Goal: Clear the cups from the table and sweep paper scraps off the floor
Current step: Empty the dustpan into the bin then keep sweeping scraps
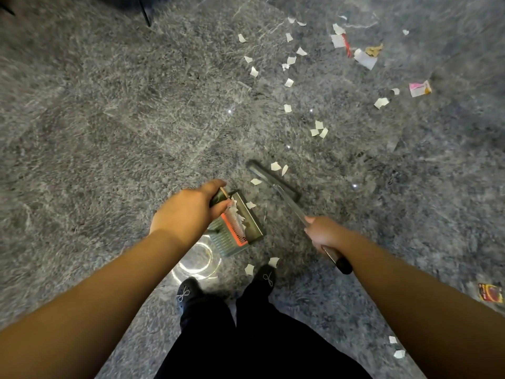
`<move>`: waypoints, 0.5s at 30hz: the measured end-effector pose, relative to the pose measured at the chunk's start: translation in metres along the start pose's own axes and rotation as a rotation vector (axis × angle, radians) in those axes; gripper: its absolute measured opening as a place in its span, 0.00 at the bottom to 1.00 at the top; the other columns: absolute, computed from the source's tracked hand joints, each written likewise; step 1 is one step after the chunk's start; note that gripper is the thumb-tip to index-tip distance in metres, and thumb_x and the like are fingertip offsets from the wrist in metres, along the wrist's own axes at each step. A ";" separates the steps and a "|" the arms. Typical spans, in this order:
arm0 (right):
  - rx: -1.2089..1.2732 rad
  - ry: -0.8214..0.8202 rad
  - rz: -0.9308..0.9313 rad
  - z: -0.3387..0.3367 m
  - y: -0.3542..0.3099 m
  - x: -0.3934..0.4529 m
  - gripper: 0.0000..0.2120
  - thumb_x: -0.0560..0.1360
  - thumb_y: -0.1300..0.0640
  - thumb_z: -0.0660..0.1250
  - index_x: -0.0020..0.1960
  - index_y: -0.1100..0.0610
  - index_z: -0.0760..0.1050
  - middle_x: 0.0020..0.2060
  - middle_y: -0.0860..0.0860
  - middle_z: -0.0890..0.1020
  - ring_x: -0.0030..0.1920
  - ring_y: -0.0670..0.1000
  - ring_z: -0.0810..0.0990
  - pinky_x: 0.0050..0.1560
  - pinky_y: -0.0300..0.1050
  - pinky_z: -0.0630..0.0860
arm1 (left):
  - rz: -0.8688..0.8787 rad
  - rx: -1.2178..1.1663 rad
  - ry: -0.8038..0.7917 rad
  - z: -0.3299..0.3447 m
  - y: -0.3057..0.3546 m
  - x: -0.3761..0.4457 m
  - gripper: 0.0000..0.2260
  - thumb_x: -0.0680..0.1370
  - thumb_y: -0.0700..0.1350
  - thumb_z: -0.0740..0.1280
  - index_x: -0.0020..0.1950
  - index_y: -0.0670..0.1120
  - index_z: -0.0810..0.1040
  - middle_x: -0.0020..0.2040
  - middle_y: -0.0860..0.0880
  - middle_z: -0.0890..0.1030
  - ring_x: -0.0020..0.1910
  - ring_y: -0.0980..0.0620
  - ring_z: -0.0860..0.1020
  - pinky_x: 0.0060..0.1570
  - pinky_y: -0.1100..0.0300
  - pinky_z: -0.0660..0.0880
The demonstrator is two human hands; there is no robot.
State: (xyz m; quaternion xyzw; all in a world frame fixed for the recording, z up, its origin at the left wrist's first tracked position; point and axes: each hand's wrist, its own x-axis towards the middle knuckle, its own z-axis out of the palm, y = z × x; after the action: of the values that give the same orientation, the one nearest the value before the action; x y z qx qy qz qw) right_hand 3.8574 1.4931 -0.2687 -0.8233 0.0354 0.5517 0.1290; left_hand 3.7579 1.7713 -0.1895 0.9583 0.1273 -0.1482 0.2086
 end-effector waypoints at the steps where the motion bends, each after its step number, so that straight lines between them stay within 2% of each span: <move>1: -0.052 -0.024 0.029 0.000 -0.001 0.003 0.28 0.81 0.66 0.55 0.78 0.58 0.51 0.66 0.61 0.74 0.37 0.51 0.76 0.39 0.43 0.74 | 0.001 -0.005 -0.002 0.000 0.000 0.000 0.25 0.76 0.67 0.56 0.71 0.61 0.66 0.49 0.48 0.83 0.47 0.43 0.81 0.43 0.51 0.79; 5: -0.116 -0.131 -0.007 0.014 0.014 -0.001 0.27 0.82 0.65 0.54 0.78 0.59 0.49 0.67 0.60 0.71 0.34 0.48 0.71 0.38 0.42 0.68 | 0.002 -0.006 0.001 -0.001 0.002 0.000 0.25 0.76 0.67 0.56 0.72 0.60 0.67 0.48 0.48 0.83 0.46 0.44 0.81 0.41 0.52 0.78; 6: -0.075 -0.138 -0.021 0.019 0.021 -0.005 0.26 0.83 0.63 0.54 0.78 0.58 0.50 0.63 0.60 0.74 0.33 0.48 0.70 0.36 0.40 0.68 | 0.003 -0.007 0.002 -0.002 0.003 0.000 0.25 0.76 0.67 0.56 0.72 0.60 0.67 0.48 0.48 0.83 0.46 0.44 0.81 0.41 0.53 0.78; 7: -0.020 -0.146 -0.029 0.024 0.028 -0.009 0.25 0.83 0.61 0.54 0.78 0.57 0.52 0.54 0.58 0.77 0.33 0.47 0.69 0.33 0.38 0.67 | 0.006 -0.010 0.003 -0.002 0.003 0.001 0.25 0.76 0.66 0.56 0.72 0.60 0.67 0.48 0.48 0.82 0.46 0.44 0.81 0.40 0.54 0.77; 9: 0.105 -0.177 -0.022 0.031 0.044 -0.018 0.23 0.83 0.59 0.54 0.78 0.55 0.56 0.37 0.53 0.73 0.30 0.48 0.68 0.28 0.37 0.67 | 0.009 -0.017 0.004 -0.002 0.003 0.001 0.25 0.76 0.67 0.56 0.71 0.60 0.67 0.48 0.48 0.82 0.46 0.44 0.81 0.38 0.55 0.75; 12: 0.442 -0.195 0.063 0.043 0.070 -0.030 0.21 0.83 0.60 0.55 0.75 0.51 0.61 0.31 0.55 0.70 0.22 0.49 0.67 0.23 0.40 0.66 | -0.001 -0.032 -0.013 -0.003 0.003 0.000 0.29 0.73 0.70 0.53 0.71 0.61 0.68 0.50 0.48 0.82 0.49 0.44 0.81 0.42 0.53 0.77; 15: 0.567 -0.180 0.101 0.054 0.083 -0.044 0.22 0.82 0.58 0.57 0.75 0.48 0.61 0.28 0.55 0.71 0.19 0.49 0.67 0.23 0.39 0.65 | 0.003 -0.039 -0.013 -0.004 0.005 -0.003 0.32 0.70 0.71 0.51 0.71 0.60 0.68 0.51 0.48 0.82 0.50 0.44 0.81 0.44 0.51 0.79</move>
State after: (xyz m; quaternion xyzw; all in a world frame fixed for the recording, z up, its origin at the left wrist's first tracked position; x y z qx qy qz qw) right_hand 3.7751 1.4227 -0.2625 -0.6994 0.2173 0.5962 0.3289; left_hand 3.7571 1.7681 -0.1836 0.9532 0.1272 -0.1517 0.2283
